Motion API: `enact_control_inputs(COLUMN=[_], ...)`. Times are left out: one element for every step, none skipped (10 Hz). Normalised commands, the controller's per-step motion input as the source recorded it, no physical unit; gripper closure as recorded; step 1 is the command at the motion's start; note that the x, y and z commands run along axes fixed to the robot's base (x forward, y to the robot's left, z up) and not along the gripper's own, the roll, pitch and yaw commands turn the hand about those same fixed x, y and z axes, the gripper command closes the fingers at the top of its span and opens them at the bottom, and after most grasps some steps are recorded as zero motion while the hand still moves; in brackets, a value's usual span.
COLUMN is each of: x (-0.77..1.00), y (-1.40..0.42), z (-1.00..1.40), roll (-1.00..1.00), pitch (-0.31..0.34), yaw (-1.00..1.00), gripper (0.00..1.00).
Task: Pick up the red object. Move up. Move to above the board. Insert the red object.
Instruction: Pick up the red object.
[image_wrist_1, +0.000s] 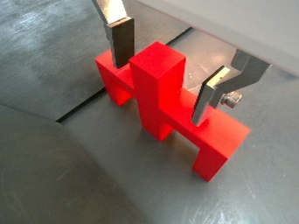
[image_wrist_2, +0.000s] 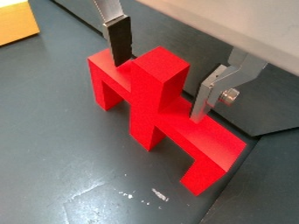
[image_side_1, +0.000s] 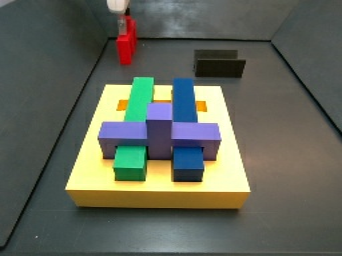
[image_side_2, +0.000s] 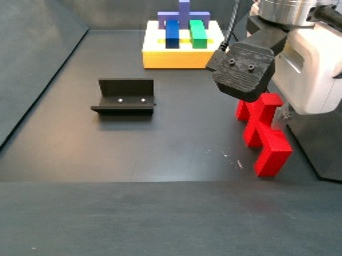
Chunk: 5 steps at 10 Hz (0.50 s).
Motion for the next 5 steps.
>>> enact_control_inputs(x=[0.12,0.0,0.0,0.0,0.0], y=[0.01,0.01,0.0,0.0,0.0], z=[0.0,0.0,0.0,0.0,0.0], roll=[0.0,-0.01,0.0,0.0,0.0], pitch=[0.019,0.0,0.0,0.0,0.0], yaw=[0.0,0.0,0.0,0.0,0.0], gripper=[0.0,0.0,0.0,1.0,1.0])
